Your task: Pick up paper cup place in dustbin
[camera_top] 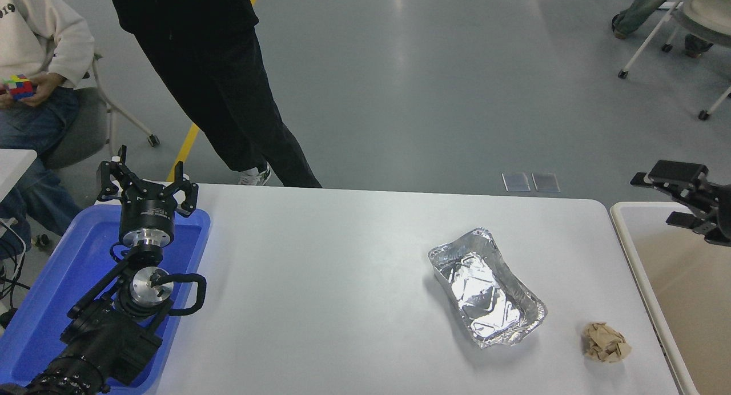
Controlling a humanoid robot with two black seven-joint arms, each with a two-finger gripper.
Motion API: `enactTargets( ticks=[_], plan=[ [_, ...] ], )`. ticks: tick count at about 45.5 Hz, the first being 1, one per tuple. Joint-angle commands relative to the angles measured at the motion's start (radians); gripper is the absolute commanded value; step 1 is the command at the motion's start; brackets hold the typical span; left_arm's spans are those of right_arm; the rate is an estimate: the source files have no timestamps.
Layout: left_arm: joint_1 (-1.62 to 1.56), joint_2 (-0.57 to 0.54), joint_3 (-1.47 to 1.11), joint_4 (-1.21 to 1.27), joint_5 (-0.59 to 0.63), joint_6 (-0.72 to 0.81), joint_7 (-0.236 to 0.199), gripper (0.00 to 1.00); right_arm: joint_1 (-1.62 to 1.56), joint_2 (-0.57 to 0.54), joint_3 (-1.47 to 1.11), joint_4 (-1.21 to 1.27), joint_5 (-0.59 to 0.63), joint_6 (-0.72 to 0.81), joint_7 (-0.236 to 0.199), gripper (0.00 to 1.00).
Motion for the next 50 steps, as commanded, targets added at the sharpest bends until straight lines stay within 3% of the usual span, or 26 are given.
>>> enactTargets(
  ticks=[1,15,37,50],
  plan=[
    [0.000,0.000,0.000,0.000,0.000,0.000,0.000,0.99,0.045,-0.113,-0.011,0.061,-0.046,0.039,0.000,1.00],
    [0.000,0.000,0.000,0.000,0.000,0.000,0.000,0.99,0.052,-0.115,-0.010,0.012,-0.039,-0.018,-0.003,1.00],
    [0.000,0.000,0.000,0.000,0.000,0.000,0.000,0.99,0.052,0.012,-0.013,-0.251,-0.037,0.031,-0.010,1.00],
    [0.000,0.000,0.000,0.000,0.000,0.000,0.000,0.99,0.042,0.055,-0.018,-0.264,-0.011,0.029,-0.003,1.00]
  ],
)
